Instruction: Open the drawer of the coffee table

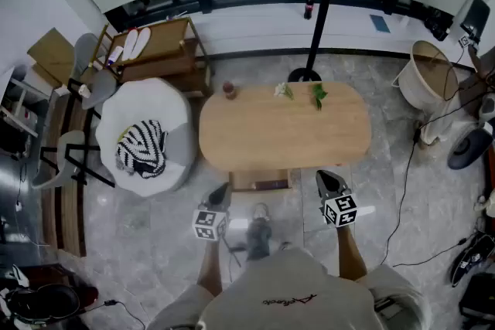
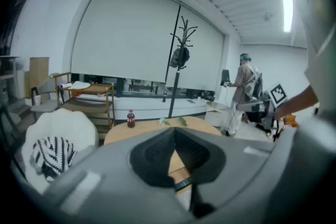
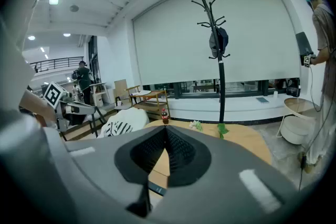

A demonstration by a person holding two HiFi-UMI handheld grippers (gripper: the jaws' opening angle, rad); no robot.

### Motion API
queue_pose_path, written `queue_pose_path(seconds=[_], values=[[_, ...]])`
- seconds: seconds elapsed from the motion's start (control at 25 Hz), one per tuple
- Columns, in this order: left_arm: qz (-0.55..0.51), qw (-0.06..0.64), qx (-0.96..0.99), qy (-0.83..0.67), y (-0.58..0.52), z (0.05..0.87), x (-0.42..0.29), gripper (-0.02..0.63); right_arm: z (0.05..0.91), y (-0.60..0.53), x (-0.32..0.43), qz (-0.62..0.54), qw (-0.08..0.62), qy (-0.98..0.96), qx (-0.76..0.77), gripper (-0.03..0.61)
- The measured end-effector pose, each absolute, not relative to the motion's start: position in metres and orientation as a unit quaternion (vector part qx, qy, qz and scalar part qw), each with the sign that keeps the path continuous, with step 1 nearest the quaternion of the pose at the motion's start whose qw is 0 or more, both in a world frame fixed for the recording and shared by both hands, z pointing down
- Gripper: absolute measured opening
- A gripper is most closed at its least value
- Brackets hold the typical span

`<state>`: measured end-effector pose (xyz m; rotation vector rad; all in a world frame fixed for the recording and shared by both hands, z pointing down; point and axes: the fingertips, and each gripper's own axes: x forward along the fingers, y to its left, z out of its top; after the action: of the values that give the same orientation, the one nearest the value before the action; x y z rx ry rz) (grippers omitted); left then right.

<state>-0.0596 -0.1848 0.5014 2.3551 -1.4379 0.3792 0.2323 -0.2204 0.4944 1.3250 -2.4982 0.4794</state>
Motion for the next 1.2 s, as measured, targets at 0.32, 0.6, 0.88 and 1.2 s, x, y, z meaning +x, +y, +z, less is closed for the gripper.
queue_pose_path(seconds=[0.32,0.6,0.88,1.2], values=[[0.111,0.135,0.842,-0.51,-0.231,0.426,-0.074,0.0,0.433,-0.251,0.213,0.134,0.115,-0.869,0.463,0.004],[0.089,0.109,0.859,-0.493,-0.277,0.388,-0.082,0.0,0.388,-0.289,0.19,0.094,0.101,-0.875,0.465,0.004],[0.081,0.073,0.874,-0.473,-0.324,0.357,-0.092,0.0,0.369,-0.329,0.172,0.071,0.09,-0.869,0.481,0.004],[0.078,0.069,0.882,-0.459,-0.357,0.357,-0.101,0.0,0.362,-0.356,0.166,0.064,0.086,-0.861,0.497,0.005]])
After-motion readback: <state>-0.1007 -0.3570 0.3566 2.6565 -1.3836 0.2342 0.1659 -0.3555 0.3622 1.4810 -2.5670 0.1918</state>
